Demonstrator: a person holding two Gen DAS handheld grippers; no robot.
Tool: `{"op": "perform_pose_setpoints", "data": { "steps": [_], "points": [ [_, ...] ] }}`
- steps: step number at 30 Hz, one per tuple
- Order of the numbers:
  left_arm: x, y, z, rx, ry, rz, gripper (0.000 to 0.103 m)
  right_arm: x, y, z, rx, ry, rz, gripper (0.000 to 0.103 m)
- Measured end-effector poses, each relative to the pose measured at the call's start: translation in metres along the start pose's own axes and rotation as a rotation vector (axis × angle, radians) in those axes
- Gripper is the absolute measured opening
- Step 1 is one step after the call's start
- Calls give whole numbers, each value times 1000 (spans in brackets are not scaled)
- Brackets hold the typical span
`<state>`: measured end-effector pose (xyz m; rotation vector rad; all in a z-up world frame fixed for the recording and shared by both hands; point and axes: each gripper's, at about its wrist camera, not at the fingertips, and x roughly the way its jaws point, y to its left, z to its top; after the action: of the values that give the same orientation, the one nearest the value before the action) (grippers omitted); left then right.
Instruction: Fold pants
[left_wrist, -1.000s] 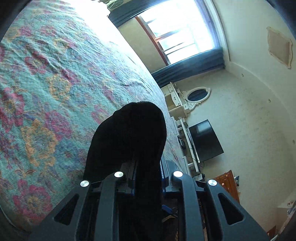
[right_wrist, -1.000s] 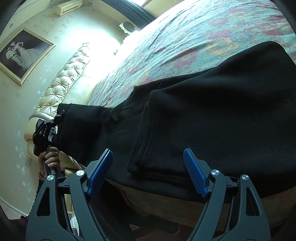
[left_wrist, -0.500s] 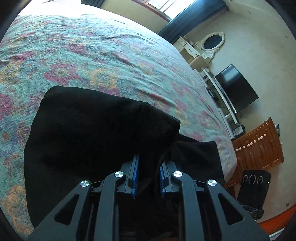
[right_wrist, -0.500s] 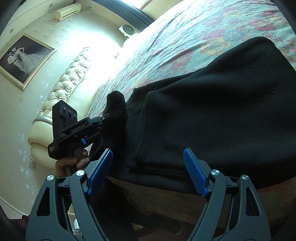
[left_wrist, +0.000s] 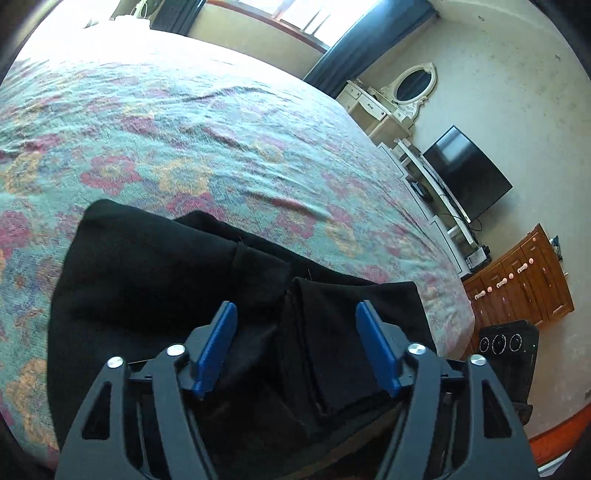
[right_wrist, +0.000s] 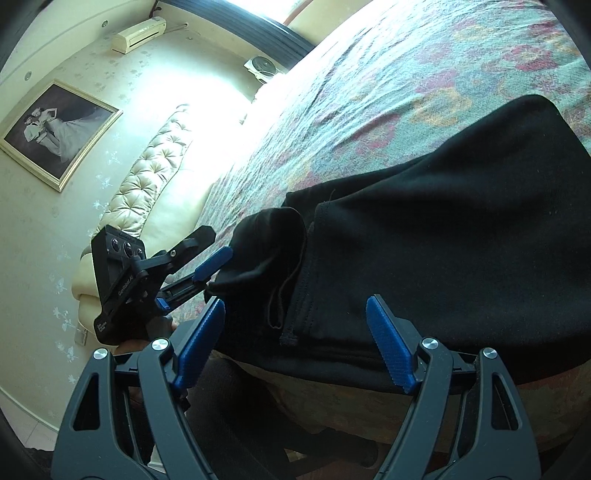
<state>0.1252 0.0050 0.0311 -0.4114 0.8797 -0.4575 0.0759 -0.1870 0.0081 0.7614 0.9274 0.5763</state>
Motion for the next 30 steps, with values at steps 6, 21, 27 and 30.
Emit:
{"op": "perform_pose_setpoints", "data": {
  "steps": [6, 21, 27, 30],
  "points": [
    [-46, 67, 8, -133, -120, 148, 79, 38, 5, 25, 109, 100, 178, 80],
    [-44, 154, -34, -392, -145, 139, 82, 126, 13, 25, 162, 297, 59, 80],
    [-48, 161, -38, -426, -174, 94, 83, 158, 23, 27, 129, 349, 41, 80],
    [-51, 159, -40, -427, -179, 86, 83, 164, 32, 25, 70, 363, 4, 51]
  ]
}}
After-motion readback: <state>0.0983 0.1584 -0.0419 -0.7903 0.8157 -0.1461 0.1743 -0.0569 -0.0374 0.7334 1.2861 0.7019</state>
